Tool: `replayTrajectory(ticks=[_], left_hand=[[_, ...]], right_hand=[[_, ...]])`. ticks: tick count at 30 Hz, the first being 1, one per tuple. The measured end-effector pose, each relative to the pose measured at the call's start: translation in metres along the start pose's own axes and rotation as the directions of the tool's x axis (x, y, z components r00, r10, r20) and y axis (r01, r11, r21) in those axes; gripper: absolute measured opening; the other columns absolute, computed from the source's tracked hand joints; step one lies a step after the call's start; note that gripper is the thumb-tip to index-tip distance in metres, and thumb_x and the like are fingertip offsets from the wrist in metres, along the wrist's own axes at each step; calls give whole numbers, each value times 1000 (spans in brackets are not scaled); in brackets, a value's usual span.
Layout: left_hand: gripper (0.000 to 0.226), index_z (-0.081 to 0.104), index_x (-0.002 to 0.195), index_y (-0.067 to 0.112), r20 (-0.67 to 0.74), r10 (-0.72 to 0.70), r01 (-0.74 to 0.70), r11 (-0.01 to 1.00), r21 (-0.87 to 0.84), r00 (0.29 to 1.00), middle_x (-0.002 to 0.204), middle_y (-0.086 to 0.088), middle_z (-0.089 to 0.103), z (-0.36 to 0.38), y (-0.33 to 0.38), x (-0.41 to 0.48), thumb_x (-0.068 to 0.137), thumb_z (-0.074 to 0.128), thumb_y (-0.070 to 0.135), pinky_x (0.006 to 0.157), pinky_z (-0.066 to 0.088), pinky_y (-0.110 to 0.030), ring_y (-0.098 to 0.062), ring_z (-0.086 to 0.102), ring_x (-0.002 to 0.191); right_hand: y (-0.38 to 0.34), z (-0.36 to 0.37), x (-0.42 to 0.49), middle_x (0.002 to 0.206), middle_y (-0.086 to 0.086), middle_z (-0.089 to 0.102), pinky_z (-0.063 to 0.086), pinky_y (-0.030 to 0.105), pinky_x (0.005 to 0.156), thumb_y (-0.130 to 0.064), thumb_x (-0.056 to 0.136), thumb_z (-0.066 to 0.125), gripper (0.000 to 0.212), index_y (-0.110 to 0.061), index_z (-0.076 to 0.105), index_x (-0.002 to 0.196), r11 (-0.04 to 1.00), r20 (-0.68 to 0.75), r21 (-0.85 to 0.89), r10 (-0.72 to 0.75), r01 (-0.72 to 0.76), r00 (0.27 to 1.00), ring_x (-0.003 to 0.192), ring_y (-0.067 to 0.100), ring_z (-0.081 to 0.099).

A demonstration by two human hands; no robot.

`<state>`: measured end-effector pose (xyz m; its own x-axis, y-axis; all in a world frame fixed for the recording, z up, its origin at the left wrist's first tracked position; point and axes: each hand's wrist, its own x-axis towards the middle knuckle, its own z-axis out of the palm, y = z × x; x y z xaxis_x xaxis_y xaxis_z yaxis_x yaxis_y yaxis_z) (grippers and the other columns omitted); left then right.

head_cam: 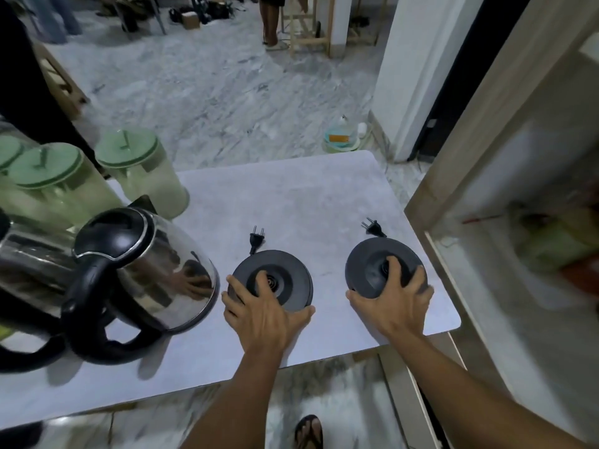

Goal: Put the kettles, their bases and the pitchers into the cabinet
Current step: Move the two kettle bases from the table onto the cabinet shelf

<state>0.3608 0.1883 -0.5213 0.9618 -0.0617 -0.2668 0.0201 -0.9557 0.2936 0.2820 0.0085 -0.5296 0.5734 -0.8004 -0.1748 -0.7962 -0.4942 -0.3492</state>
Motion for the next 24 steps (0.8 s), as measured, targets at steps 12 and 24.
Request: replayTrajectory(ticks=[12,24], left_hand=[[111,22,141,27,-131,115,-122,992,-42,985,160,-24,-1,-65,16,-63,53,67,78,109,28,-57,-50,10,143],[109,19,142,25,-391,414,-464,885,-40,822,159,-25,-3,-214,39,-194,57,70,73,111,21,-56,-50,7,143]], right_hand=[[0,-81,-58,159,16,0,34,54,110,-73,62,70,106,-36,22,150,999,-73,-7,-32,32,997,139,49,17],[0,-247,-190,161,16,-3,33,58,111,-71,63,73,105,-39,19,147,995,-436,78,-15,54,900,143,54,7]])
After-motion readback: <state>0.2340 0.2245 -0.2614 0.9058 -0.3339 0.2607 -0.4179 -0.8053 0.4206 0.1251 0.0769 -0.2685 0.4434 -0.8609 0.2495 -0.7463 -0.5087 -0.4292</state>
